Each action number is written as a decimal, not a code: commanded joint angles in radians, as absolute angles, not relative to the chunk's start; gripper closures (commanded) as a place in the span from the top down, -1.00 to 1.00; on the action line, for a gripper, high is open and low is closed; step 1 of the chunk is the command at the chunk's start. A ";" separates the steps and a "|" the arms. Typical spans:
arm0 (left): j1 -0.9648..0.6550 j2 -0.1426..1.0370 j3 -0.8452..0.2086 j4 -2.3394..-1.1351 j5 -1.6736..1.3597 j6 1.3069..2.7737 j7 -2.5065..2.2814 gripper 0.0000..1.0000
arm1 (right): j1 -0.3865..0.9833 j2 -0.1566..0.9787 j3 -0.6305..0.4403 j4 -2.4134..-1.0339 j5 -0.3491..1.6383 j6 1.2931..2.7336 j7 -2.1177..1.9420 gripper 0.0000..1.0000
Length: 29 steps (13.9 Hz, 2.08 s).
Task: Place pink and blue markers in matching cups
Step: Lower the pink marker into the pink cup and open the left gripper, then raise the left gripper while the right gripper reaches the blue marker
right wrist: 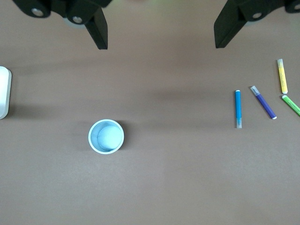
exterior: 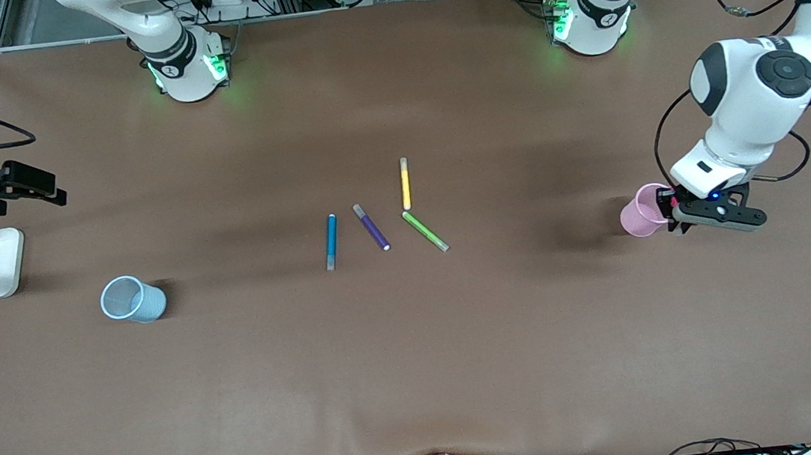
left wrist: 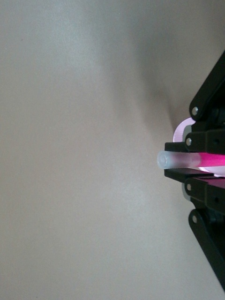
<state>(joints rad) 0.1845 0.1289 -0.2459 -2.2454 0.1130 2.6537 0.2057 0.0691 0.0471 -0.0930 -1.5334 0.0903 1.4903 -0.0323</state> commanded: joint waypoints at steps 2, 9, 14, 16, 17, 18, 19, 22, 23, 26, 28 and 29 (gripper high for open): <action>0.189 0.113 -0.253 -2.298 0.130 2.735 0.206 -1.00 | 0.078 0.057 -0.094 -1.529 0.078 1.505 -0.025 1.00; 0.201 0.187 -0.253 -2.310 0.130 2.815 0.198 -0.44 | 0.081 0.069 -0.094 -1.532 0.066 1.517 -0.029 1.00; 0.218 0.155 -0.259 -2.167 0.126 2.551 0.212 1.00 | 0.080 0.087 -0.094 -1.561 0.061 1.516 -0.050 1.00; 0.210 0.170 -0.259 -2.055 0.118 2.388 0.204 1.00 | 0.077 0.092 -0.094 -1.598 0.046 1.529 -0.136 1.00; 0.203 0.172 -0.259 -2.018 0.117 2.343 0.201 1.00 | 0.075 0.092 -0.094 -1.621 0.038 1.545 -0.182 1.00; 0.195 0.173 -0.259 -1.991 0.117 2.311 0.199 1.00 | 0.077 0.092 -0.094 -1.640 0.028 1.557 -0.217 1.00; 0.189 0.176 -0.259 -1.965 0.117 2.275 0.199 1.00 | 0.077 0.092 -0.094 -1.661 0.022 1.578 -0.257 1.00; 0.186 0.176 -0.261 -1.870 0.114 2.121 0.198 1.00 | 0.080 0.092 -0.094 -1.759 0.009 1.699 -0.382 1.00; 0.177 0.178 -0.261 -1.844 0.112 2.084 0.198 1.00 | 0.083 0.092 -0.094 -1.790 0.008 1.730 -0.394 1.00; 0.170 0.176 -0.261 -1.813 0.063 2.014 0.155 1.00 | 0.123 0.095 -0.094 -1.833 0.009 1.782 -0.394 1.00; 0.147 0.178 -0.259 -1.752 0.038 1.938 0.140 1.00 | 0.152 0.129 -0.092 -1.835 0.009 1.805 -0.382 1.00; 0.141 0.190 -0.259 -1.711 0.037 1.896 0.137 1.00 | 0.172 0.150 -0.092 -1.835 0.011 1.827 -0.379 1.00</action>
<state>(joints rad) 0.1604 0.1670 -0.2592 -1.8013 0.0515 1.9868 0.1560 0.1344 0.1218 -0.0886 -1.8289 0.0295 1.7947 -0.3857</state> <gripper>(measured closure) 0.000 0.000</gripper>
